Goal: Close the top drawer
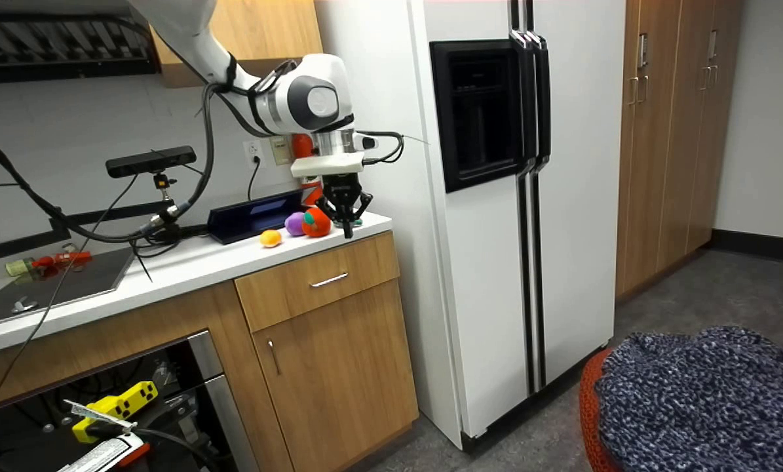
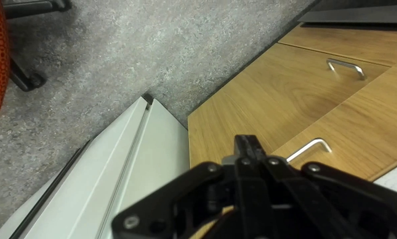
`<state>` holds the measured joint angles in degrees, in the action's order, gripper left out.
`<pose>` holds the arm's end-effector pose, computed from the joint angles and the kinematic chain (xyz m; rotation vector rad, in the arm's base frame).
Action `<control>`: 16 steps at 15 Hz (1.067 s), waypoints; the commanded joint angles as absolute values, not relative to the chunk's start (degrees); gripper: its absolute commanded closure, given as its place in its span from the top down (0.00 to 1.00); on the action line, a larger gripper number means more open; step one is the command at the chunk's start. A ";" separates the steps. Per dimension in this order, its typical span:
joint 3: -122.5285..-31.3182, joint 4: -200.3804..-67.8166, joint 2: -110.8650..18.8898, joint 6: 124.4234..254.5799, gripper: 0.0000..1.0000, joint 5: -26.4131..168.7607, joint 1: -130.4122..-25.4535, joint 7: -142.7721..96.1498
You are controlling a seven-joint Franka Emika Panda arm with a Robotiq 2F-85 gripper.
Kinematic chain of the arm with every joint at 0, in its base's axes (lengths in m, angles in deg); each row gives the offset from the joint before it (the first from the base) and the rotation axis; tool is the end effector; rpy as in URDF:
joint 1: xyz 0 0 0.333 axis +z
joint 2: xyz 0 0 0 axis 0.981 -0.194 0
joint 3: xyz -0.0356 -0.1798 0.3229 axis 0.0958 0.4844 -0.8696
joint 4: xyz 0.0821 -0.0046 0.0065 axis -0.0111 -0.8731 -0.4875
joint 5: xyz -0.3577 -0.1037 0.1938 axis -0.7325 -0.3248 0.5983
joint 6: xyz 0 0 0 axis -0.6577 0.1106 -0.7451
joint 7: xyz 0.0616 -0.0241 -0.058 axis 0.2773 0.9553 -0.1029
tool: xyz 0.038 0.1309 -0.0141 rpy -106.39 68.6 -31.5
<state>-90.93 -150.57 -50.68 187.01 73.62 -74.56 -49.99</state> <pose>0.6526 0.1590 0.3176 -2.9367 -0.9533 -0.0697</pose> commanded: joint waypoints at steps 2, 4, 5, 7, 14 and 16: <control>-90.53 -163.95 -38.91 192.37 0.00 74.54 -75.43 -50.13; -90.18 -167.80 -35.62 194.47 0.27 74.84 -75.42 -50.31; -90.00 -169.36 -34.24 195.75 0.34 74.99 -75.38 -50.45; -89.64 -172.45 -31.81 198.32 0.50 75.43 -75.25 -51.13; -88.08 -179.67 -25.68 204.51 0.99 77.29 -74.61 -52.32; -87.59 -180.96 -24.35 205.46 1.00 78.34 -74.30 -52.82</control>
<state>-88.71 -177.04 -28.49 203.05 75.83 -75.07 -50.44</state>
